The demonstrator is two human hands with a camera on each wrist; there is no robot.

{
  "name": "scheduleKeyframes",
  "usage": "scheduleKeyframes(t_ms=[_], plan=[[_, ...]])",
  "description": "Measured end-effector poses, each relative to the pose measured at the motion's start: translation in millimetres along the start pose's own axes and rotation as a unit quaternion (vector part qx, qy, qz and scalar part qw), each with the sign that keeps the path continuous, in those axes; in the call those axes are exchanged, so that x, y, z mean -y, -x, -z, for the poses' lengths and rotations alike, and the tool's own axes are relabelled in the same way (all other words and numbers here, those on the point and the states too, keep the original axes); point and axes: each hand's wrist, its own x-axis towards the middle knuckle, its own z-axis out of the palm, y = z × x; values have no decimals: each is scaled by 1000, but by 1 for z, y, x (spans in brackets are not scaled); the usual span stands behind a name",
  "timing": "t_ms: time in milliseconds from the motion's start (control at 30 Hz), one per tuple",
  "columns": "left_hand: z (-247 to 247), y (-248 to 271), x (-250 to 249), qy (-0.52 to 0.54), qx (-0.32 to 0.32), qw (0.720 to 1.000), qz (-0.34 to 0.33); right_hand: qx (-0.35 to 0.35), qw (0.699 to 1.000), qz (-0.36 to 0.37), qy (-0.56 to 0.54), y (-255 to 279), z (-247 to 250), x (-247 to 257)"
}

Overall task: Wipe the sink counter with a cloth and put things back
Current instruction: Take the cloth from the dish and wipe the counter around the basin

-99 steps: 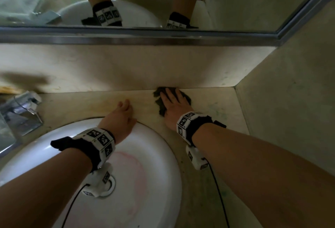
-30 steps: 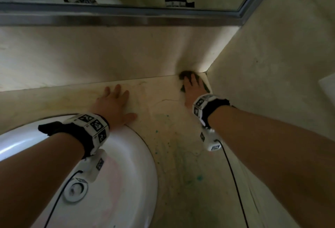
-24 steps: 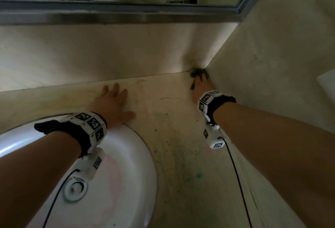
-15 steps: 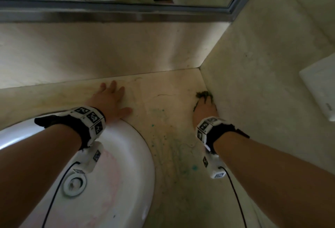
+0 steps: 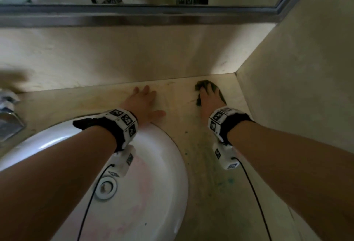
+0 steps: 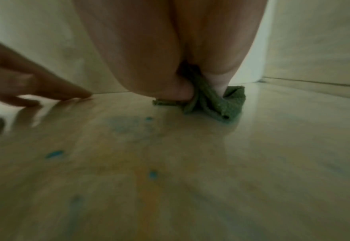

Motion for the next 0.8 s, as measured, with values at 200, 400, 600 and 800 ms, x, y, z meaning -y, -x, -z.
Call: scheduleKeyframes(t_ms=[200,400,600,800], plan=[[1,8,1,74,-47,996,19,-9,981,192,-18,-24,11,60],[4,10,8,103,-78,992,12,-9,951,310,0,-12,-2,70],[1,11,6,-21,-39,999,-3,40,931,361,-24,31,-25,40],[4,11,7,15,-26,1000,6,89,926,366,-15,45,-41,-6]])
